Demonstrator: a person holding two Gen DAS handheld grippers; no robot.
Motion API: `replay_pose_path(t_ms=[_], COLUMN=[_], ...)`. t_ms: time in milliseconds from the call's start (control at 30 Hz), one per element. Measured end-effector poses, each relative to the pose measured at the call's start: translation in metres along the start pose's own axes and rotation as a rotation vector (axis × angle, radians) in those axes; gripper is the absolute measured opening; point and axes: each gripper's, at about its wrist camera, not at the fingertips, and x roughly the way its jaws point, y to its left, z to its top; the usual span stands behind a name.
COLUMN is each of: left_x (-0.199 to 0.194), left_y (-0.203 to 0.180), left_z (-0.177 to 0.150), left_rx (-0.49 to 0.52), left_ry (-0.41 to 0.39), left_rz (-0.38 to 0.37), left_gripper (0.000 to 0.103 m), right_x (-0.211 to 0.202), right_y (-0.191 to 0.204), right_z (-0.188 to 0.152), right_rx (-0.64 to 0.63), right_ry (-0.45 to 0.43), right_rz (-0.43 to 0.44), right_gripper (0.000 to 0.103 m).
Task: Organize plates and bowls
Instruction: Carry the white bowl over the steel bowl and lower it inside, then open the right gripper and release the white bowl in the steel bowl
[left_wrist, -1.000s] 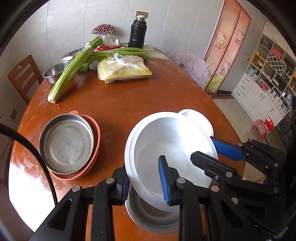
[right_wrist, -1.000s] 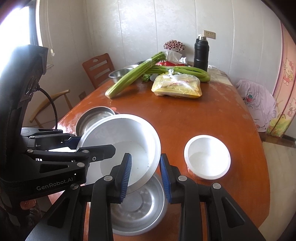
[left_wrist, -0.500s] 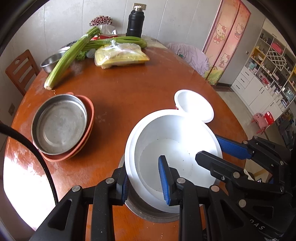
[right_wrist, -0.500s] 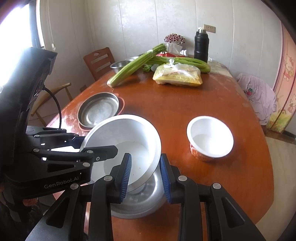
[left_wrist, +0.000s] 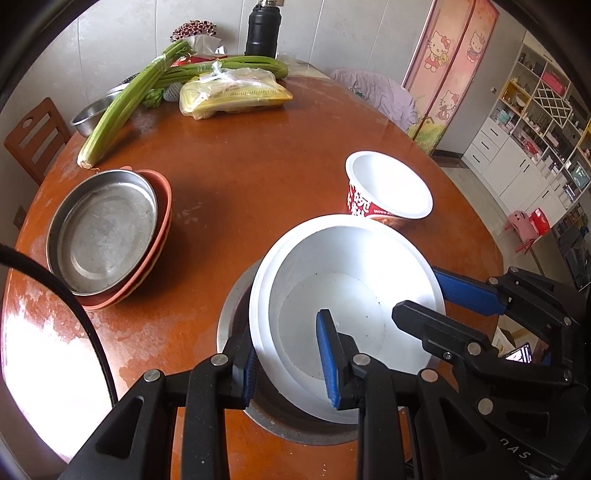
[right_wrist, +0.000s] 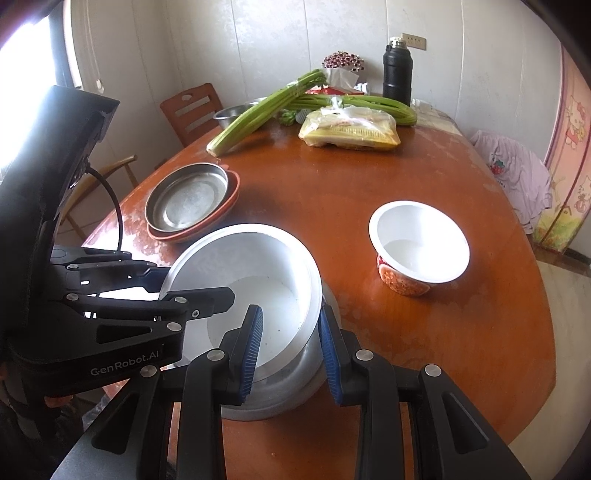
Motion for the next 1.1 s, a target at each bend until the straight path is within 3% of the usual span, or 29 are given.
replay_pose_path(t_ms=[1100], left_x=[0.021], left_y=[0.004], left_z=[-0.009], left_rx=[0.011], left_ry=[0.038], left_rz=[0.042], left_gripper=[0.029], right_x=[0.028], right_y=[0.002], right_z=[-0.008], right_rx=[0.000], right_ry=[0.064], right_rz=[-0.015], right_gripper=[0.033])
